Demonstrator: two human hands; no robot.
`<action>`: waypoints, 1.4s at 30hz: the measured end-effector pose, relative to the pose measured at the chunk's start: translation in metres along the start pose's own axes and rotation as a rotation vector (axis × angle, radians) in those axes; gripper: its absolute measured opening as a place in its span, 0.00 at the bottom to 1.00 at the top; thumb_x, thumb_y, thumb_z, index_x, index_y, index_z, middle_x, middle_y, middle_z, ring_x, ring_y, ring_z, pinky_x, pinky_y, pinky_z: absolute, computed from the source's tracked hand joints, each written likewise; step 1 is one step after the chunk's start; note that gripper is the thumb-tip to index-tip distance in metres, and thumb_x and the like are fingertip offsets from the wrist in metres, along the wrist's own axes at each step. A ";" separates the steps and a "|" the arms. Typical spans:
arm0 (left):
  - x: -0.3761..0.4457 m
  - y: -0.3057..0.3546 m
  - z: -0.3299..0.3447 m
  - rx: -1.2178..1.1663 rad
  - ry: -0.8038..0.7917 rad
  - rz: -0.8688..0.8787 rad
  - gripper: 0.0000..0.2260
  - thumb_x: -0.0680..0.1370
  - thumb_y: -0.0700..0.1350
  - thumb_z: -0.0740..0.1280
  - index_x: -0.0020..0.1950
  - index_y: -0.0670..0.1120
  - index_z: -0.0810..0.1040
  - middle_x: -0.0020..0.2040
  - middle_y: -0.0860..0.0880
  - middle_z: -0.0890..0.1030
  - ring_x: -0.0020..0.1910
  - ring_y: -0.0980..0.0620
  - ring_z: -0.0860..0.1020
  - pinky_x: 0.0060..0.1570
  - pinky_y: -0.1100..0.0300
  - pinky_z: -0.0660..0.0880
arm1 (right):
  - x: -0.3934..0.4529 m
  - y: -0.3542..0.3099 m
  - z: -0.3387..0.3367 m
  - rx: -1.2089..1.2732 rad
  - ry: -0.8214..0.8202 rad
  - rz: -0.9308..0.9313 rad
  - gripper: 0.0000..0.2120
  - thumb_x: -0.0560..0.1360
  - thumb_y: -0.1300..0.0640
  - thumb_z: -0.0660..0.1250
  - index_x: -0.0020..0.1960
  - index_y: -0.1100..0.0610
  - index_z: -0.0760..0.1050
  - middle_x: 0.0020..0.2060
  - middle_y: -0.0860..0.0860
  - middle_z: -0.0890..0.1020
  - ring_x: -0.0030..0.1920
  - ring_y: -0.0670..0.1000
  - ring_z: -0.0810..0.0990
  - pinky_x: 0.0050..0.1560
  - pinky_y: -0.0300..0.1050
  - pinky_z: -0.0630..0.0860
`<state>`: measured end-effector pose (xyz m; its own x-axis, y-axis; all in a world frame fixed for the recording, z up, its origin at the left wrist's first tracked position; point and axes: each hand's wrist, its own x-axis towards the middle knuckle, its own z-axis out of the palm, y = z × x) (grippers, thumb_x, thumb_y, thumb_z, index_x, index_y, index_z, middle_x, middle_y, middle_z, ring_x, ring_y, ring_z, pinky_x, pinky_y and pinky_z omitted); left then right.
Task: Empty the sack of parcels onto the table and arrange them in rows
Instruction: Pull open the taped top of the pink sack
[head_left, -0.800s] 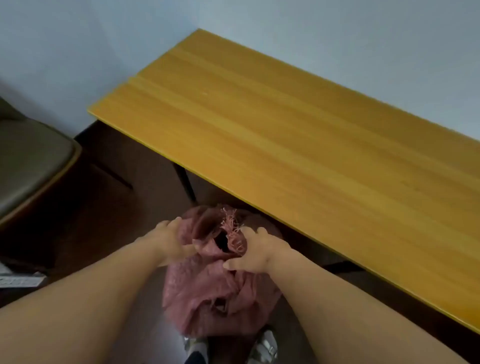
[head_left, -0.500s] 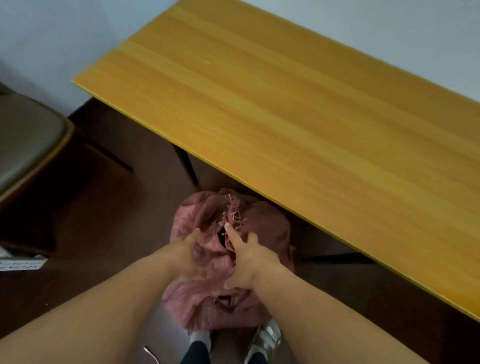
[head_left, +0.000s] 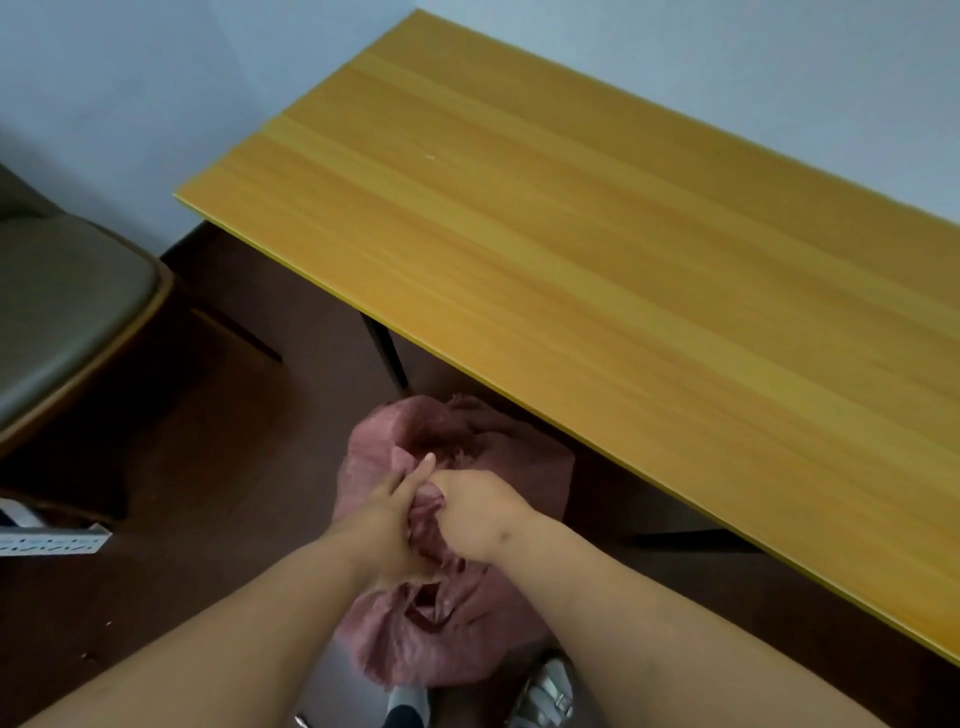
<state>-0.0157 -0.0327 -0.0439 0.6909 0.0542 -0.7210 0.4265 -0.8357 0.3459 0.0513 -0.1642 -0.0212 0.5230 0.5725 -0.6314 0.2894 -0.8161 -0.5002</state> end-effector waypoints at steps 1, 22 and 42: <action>-0.002 0.005 -0.003 -0.034 0.038 -0.007 0.51 0.66 0.55 0.79 0.81 0.57 0.51 0.80 0.50 0.55 0.74 0.50 0.67 0.65 0.63 0.68 | -0.002 -0.005 -0.006 0.008 0.020 -0.021 0.16 0.79 0.60 0.59 0.66 0.58 0.74 0.63 0.57 0.79 0.64 0.60 0.77 0.63 0.48 0.72; -0.144 0.038 -0.119 -0.785 0.509 -0.143 0.08 0.77 0.36 0.67 0.50 0.46 0.83 0.44 0.43 0.85 0.41 0.45 0.82 0.44 0.56 0.77 | -0.104 -0.042 -0.047 0.098 -0.196 0.029 0.67 0.61 0.40 0.81 0.79 0.42 0.33 0.80 0.53 0.49 0.79 0.59 0.54 0.75 0.60 0.60; -0.356 0.065 -0.218 -0.693 0.745 0.198 0.71 0.46 0.63 0.84 0.81 0.59 0.45 0.77 0.56 0.62 0.70 0.55 0.67 0.65 0.53 0.68 | -0.205 -0.234 -0.168 0.876 0.438 -0.288 0.17 0.81 0.61 0.59 0.68 0.65 0.73 0.65 0.61 0.77 0.64 0.60 0.77 0.48 0.42 0.71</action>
<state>-0.1067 0.0124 0.3661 0.8705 0.4717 -0.1406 0.3452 -0.3815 0.8575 0.0112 -0.1034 0.3246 0.8241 0.5158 -0.2343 -0.1456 -0.2070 -0.9675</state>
